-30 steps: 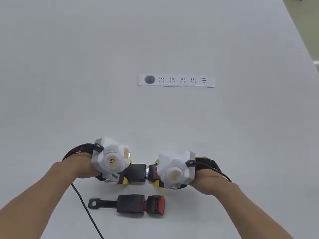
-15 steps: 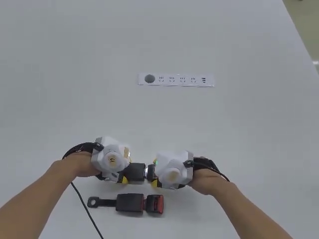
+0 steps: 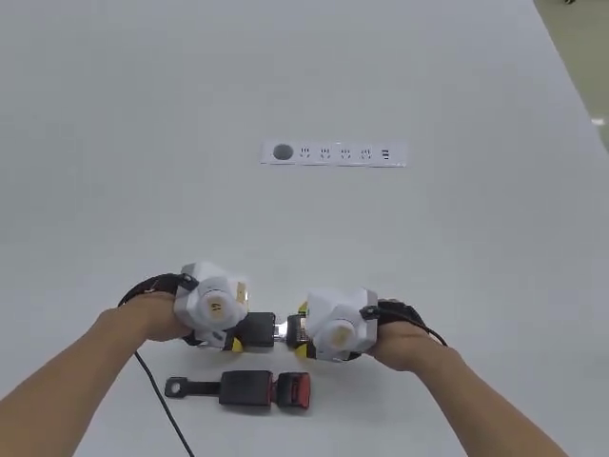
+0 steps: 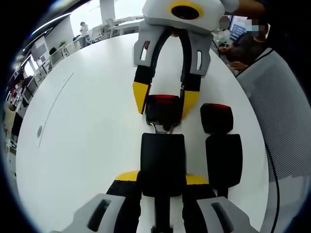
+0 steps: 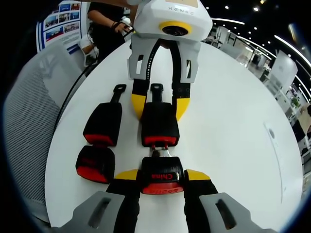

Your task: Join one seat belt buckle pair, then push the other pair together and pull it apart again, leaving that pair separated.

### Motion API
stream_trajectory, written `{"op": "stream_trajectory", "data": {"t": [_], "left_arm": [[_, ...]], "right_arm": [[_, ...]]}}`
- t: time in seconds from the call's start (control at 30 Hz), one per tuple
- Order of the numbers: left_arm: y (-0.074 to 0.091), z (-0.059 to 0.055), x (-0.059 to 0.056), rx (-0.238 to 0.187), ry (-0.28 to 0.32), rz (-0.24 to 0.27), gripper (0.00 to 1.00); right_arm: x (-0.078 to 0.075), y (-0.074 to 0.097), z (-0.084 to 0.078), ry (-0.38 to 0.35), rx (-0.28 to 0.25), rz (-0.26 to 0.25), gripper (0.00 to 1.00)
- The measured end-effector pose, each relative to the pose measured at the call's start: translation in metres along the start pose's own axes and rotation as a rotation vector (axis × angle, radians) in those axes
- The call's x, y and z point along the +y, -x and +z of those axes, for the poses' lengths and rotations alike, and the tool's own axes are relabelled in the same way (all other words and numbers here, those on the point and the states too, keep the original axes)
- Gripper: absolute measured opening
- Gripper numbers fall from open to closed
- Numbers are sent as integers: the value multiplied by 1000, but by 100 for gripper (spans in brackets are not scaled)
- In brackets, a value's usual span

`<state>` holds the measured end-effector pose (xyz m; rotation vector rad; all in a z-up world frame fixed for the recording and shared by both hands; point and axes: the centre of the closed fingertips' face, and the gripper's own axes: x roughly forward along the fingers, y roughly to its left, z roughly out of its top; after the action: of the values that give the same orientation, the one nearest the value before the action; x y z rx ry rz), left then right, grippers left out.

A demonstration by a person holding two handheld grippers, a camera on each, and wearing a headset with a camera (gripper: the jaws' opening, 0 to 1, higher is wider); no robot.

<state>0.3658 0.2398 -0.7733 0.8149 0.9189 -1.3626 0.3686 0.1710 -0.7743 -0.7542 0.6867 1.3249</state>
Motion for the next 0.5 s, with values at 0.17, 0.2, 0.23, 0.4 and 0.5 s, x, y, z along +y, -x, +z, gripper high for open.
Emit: {"op": "stream_trajectory", "data": {"t": [0.17, 0.2, 0.23, 0.4, 0.5], "left_arm": [[1, 0, 0, -12, 5, 2, 32], [1, 1, -1, -16, 7, 2, 32], [0, 0, -1, -19, 8, 2, 32], [1, 4, -2, -22, 4, 2, 32], [0, 2, -1, -23, 3, 1, 32]], "right_arm": [[1, 4, -4, -22, -45, -3, 31], [1, 3, -3, -20, -46, -6, 31], [0, 3, -3, -19, -46, -7, 31], [1, 3, -2, -14, -47, -6, 31], [0, 3, -2, -4, -46, -9, 32]]}}
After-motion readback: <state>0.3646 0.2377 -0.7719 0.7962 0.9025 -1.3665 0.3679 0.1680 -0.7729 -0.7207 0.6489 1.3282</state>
